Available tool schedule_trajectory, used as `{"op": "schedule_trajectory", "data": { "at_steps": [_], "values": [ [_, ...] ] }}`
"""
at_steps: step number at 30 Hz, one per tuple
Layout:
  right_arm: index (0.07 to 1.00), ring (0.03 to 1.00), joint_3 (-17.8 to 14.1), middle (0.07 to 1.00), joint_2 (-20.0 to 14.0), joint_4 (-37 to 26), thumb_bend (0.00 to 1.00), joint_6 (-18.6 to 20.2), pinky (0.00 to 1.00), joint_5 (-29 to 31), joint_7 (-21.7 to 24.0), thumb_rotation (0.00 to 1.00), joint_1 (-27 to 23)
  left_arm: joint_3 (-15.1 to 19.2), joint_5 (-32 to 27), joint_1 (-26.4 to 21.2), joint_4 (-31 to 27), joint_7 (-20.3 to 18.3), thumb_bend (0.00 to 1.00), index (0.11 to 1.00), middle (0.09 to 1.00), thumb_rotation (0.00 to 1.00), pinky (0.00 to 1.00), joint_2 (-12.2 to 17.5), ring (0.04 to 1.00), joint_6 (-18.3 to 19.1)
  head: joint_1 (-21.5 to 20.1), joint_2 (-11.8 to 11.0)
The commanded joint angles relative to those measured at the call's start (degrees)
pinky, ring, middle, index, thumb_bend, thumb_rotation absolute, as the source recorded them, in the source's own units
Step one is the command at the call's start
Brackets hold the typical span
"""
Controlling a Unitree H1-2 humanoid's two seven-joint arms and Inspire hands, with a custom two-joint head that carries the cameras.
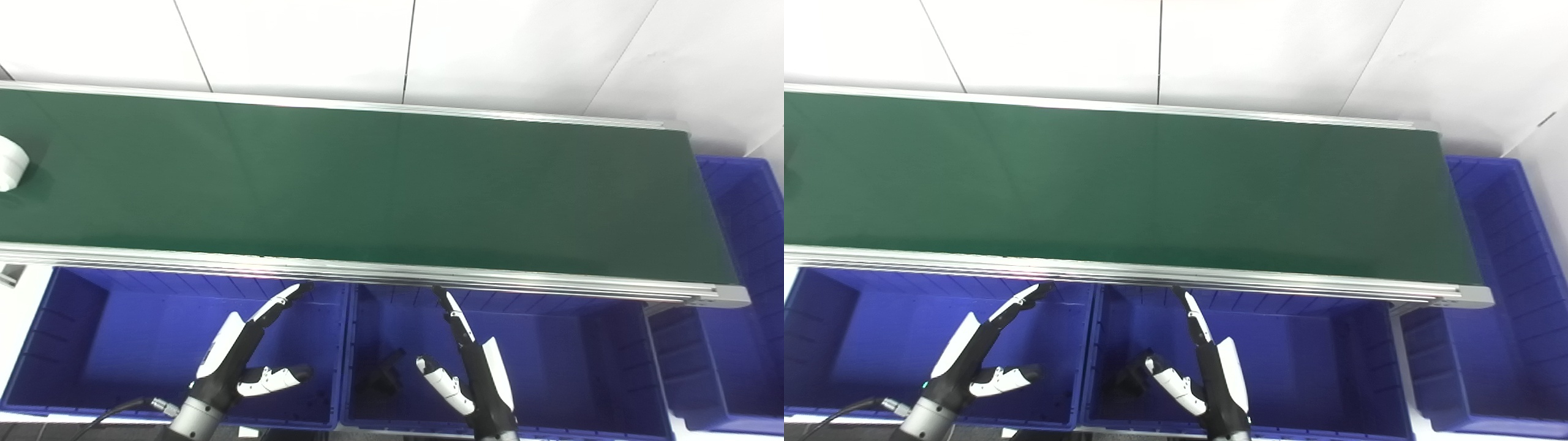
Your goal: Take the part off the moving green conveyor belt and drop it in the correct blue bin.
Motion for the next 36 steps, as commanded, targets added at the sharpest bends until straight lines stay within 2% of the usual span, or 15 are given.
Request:
{"op": "schedule_trajectory", "data": {
  "at_steps": [1,6,9,16,24,32,36],
  "values": [
    [0.959,0.965,0.4,0.964,-0.1,-1.0,0.67,-3.5,0.95,0.0,-0.4,0.91,0.0,-1.2,0.0,-1.3,-0.4,3.4,0.79,0.885,0.906,0.83,0.86,1.7,0.889,-1.7,0.1,0.0],
    [0.958,0.959,0.4,0.961,-0.2,-0.6,0.68,-3.5,0.93,0.0,-0.5,0.90,-0.1,-3.1,-1.3,-2.0,0.1,5.6,0.80,0.887,0.909,0.84,0.87,2.0,0.894,-1.7,0.3,-0.9],
    [0.954,0.957,0.5,0.957,-0.3,-0.3,0.68,-3.6,0.93,-0.2,-0.7,0.90,-0.3,-2.2,-2.9,-1.4,0.2,6.4,0.81,0.863,0.880,0.81,0.84,1.0,0.866,-1.7,0.4,-1.2],
    [0.956,0.965,0.1,0.964,-0.3,-0.4,0.69,-3.5,0.94,0.0,-0.1,0.90,0.1,-2.3,-3.8,-1.4,-0.1,9.2,0.78,0.860,0.863,0.85,0.80,0.1,0.840,-1.7,0.7,-1.4],
    [0.955,0.961,0.1,0.963,-0.3,-0.4,0.70,-3.5,0.93,0.3,0.0,0.89,0.2,-1.9,-4.4,-1.1,0.2,9.3,0.81,0.859,0.863,0.86,0.78,-0.2,0.837,-1.7,1.1,-1.8],
    [0.956,0.968,0.1,0.967,-0.2,-0.4,0.71,-3.5,0.94,-0.4,-0.3,0.90,0.4,-0.4,-5.4,-0.2,-0.1,7.3,0.83,0.855,0.865,0.86,0.78,-0.5,0.834,-1.7,0.9,-1.8],
    [0.955,0.969,0.1,0.966,-0.1,-0.6,0.70,-3.5,0.95,-0.2,-0.3,0.89,0.5,-1.5,-4.3,-0.8,0.5,9.1,0.81,0.852,0.860,0.86,0.79,-0.3,0.836,-1.7,1.0,-1.6]
  ]
}}
